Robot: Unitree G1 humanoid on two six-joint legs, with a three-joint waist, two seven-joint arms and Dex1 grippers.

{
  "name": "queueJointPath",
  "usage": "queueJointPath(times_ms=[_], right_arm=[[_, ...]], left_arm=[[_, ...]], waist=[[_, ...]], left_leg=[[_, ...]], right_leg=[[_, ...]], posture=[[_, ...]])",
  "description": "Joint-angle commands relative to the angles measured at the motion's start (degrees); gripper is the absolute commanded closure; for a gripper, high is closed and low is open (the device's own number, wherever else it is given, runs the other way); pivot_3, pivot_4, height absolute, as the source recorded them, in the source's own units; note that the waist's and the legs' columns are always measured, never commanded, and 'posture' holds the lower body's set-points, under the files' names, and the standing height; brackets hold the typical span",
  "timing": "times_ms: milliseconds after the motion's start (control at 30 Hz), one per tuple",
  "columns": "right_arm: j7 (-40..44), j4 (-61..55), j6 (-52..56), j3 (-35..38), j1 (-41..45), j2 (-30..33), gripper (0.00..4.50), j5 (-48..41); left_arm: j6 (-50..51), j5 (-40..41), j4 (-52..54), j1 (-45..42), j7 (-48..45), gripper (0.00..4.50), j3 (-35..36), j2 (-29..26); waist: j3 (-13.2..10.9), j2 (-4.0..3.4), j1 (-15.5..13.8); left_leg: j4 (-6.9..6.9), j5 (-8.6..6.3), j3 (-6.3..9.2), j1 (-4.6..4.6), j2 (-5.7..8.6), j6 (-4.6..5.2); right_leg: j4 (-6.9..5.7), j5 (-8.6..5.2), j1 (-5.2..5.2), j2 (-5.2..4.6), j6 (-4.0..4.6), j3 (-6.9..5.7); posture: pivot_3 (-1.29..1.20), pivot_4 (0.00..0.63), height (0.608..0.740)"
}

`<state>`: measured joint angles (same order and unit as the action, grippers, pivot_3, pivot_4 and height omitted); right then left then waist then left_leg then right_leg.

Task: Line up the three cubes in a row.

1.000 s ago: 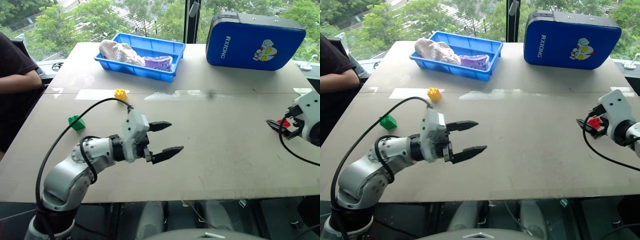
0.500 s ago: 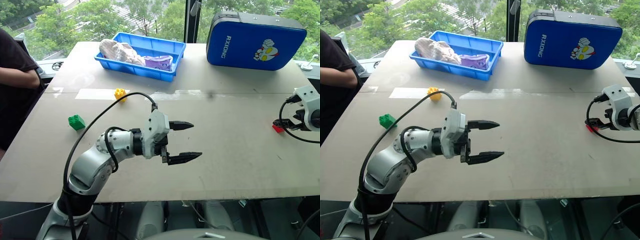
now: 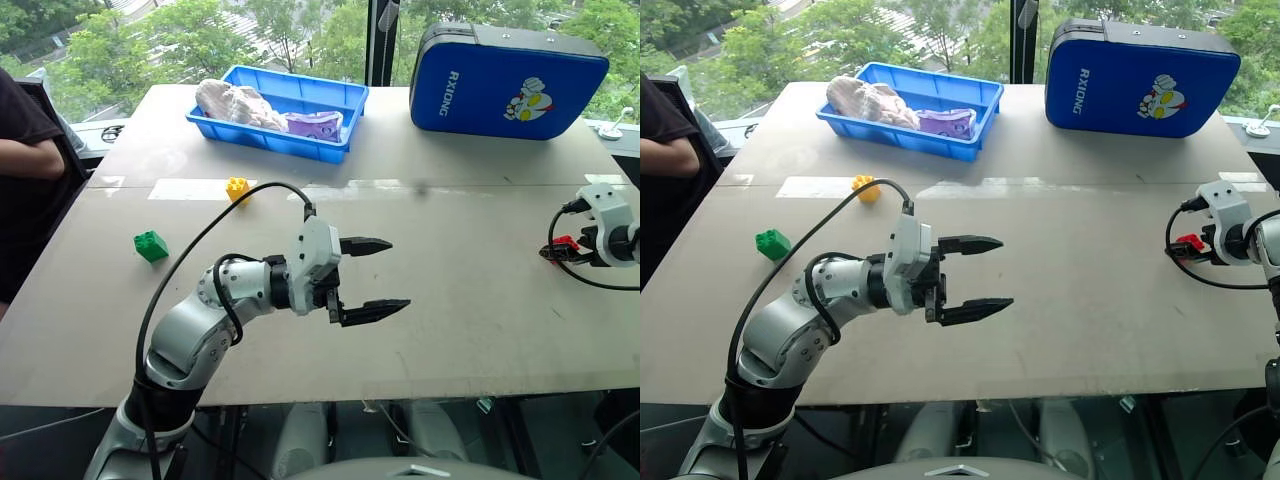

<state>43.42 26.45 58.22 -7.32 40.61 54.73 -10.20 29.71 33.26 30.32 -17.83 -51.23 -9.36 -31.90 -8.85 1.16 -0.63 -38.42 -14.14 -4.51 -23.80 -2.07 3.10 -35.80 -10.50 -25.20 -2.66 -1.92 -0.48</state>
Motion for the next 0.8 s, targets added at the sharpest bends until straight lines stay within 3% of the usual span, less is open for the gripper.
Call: queueJointPath(times_ms=[33,100,233,333,433,633,800], right_arm=[[0.82,0.89,-2.19,0.1,2.09,0.03,2.37,1.69],[1.32,1.88,-2.99,-0.19,2.44,-0.12,3.2,2.32],[5.18,-0.15,-6.68,-0.64,1.9,0.72,3.19,2.7],[13.23,-11.82,-10.78,-0.98,0.25,2.21,3.19,-0.24],[21.4,-24.44,-13.53,-6.92,3.63,1.06,3.19,-0.64],[25.54,-18.56,-22.51,-24.12,16.72,-13.98,3.19,9.71],[27.11,-9.81,-28.41,-28.36,21.09,-22.27,3.19,13.83]], left_arm=[[-0.15,0.76,1.31,0.13,0.57,0.0,1.74,-0.22],[0.01,0.79,1.43,0.35,0.95,0.0,2.02,-0.39],[0.41,0.92,2.38,2.47,2.84,0.0,3.36,-0.52],[0.13,0.84,3.44,6.62,3.69,0.0,6.25,-2.07],[-1.12,0.37,5.23,13.13,3.38,0.0,9.63,-4.49],[-1.53,1.96,5.35,20.05,1.23,0.0,16.23,-8.85],[0.1,4.53,6.3,24.21,0.88,0.0,21.75,-10.46]], waist=[[0.0,0.0,0.0],[0.0,0.0,0.01],[0.0,0.0,0.02],[-0.02,-0.05,0.48],[-0.07,-0.13,1.88],[-0.04,-0.05,2.47],[-0.07,-0.09,1.23]], left_leg=[[0.0,0.0,0.0,0.0,0.0,0.0],[0.0,0.0,-0.01,0.0,0.0,0.0],[0.0,0.0,0.0,0.01,0.0,0.0],[0.01,0.0,-0.02,0.01,-0.01,0.0],[0.07,0.0,-0.05,0.04,-0.13,0.0],[0.05,0.02,0.13,0.09,-0.26,-0.05],[0.05,0.03,0.05,-0.12,-0.21,-0.08]], right_leg=[[0.0,0.0,0.0,0.0,0.0,0.0],[0.0,0.0,0.0,0.0,0.0,0.0],[0.0,0.0,0.0,0.0,0.0,0.0],[-0.02,0.0,-0.02,0.0,-0.01,0.02],[-0.06,-0.04,-0.12,0.06,-0.09,0.05],[-0.15,-0.07,-0.16,0.21,-0.08,-0.02],[-0.13,0.06,-0.26,-0.04,0.14,-0.06]], posture=[[0.0,0.15,0.74],[0.0,0.15,0.74],[0.0,0.15,0.74],[0.0,0.15,0.74],[0.0,0.15,0.74],[0.0,0.15,0.74],[0.0,0.15,0.74]])
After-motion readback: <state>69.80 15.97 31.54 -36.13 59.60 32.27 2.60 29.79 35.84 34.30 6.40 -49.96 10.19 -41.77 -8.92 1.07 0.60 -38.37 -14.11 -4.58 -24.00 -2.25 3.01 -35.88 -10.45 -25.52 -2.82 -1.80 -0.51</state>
